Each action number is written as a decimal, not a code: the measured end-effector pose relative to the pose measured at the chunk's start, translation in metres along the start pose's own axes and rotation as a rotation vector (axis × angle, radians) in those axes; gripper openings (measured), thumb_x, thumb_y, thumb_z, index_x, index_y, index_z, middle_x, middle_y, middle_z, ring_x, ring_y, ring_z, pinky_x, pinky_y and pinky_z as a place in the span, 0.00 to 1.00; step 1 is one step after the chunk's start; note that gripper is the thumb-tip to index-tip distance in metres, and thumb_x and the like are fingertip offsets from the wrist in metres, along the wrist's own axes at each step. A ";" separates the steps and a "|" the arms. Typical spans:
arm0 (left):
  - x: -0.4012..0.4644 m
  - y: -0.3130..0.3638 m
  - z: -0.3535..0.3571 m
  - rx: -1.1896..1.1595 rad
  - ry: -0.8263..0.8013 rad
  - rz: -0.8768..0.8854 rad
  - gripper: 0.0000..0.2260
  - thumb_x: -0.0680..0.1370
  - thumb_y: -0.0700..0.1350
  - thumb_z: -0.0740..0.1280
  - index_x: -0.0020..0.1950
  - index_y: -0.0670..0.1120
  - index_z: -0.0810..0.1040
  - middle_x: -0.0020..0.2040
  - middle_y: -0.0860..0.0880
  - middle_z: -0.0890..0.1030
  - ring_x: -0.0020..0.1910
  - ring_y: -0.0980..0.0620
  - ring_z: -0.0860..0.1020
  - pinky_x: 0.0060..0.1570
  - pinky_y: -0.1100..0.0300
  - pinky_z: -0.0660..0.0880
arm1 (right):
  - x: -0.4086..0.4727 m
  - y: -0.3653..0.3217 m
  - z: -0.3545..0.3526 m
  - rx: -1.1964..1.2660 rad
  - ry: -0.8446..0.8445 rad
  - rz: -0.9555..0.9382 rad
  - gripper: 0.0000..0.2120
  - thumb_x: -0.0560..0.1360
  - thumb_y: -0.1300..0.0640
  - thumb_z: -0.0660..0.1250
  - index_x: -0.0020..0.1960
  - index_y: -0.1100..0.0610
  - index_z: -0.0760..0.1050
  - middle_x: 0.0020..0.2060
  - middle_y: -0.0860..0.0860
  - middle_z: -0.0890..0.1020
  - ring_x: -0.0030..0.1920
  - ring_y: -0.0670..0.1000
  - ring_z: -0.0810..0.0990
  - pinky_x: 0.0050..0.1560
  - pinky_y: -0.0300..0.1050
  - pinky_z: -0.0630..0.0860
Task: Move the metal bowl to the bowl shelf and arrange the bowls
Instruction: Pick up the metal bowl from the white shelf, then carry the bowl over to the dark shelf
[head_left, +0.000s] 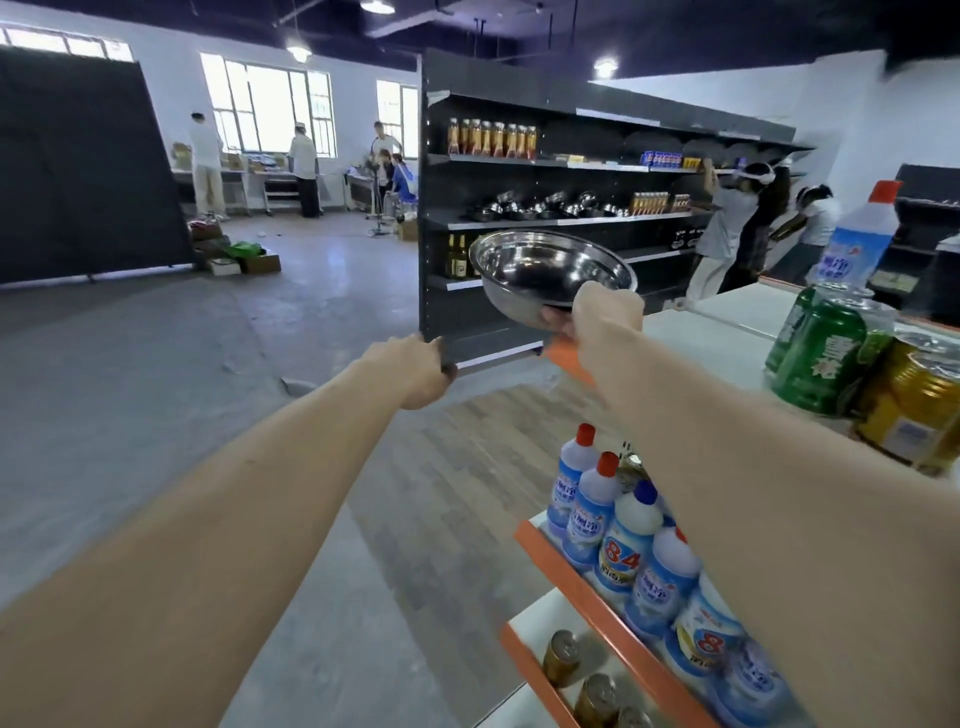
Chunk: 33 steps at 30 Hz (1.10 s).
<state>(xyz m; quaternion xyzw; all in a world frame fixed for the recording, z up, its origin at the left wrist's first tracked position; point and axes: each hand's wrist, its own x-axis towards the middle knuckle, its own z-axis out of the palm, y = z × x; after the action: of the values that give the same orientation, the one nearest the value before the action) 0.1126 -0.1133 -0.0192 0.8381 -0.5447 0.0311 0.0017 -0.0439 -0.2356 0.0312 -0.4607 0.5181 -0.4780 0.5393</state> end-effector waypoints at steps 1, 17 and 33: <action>-0.001 -0.009 0.004 -0.003 -0.010 -0.017 0.24 0.83 0.57 0.51 0.77 0.48 0.61 0.71 0.41 0.69 0.67 0.37 0.71 0.63 0.45 0.72 | -0.003 0.005 0.013 -0.012 -0.037 0.006 0.22 0.74 0.62 0.58 0.68 0.60 0.67 0.57 0.58 0.82 0.51 0.60 0.84 0.52 0.53 0.82; -0.071 -0.115 0.171 -0.122 -0.266 -0.291 0.27 0.83 0.53 0.53 0.79 0.42 0.55 0.77 0.40 0.61 0.73 0.37 0.64 0.68 0.43 0.66 | -0.051 0.232 0.093 -0.131 -0.202 0.364 0.26 0.73 0.74 0.55 0.71 0.65 0.67 0.60 0.62 0.78 0.42 0.61 0.84 0.16 0.40 0.73; -0.095 -0.125 0.261 -0.146 -0.436 -0.271 0.26 0.82 0.55 0.52 0.77 0.44 0.59 0.74 0.40 0.65 0.71 0.38 0.67 0.67 0.45 0.66 | -0.064 0.336 0.083 -0.307 -0.155 0.441 0.22 0.73 0.69 0.54 0.66 0.67 0.70 0.57 0.66 0.80 0.39 0.62 0.84 0.17 0.35 0.70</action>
<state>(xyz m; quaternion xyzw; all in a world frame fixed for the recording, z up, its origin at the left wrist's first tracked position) 0.2016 0.0143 -0.2808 0.8880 -0.4157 -0.1899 -0.0511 0.0516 -0.1322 -0.2917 -0.4483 0.6292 -0.2285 0.5923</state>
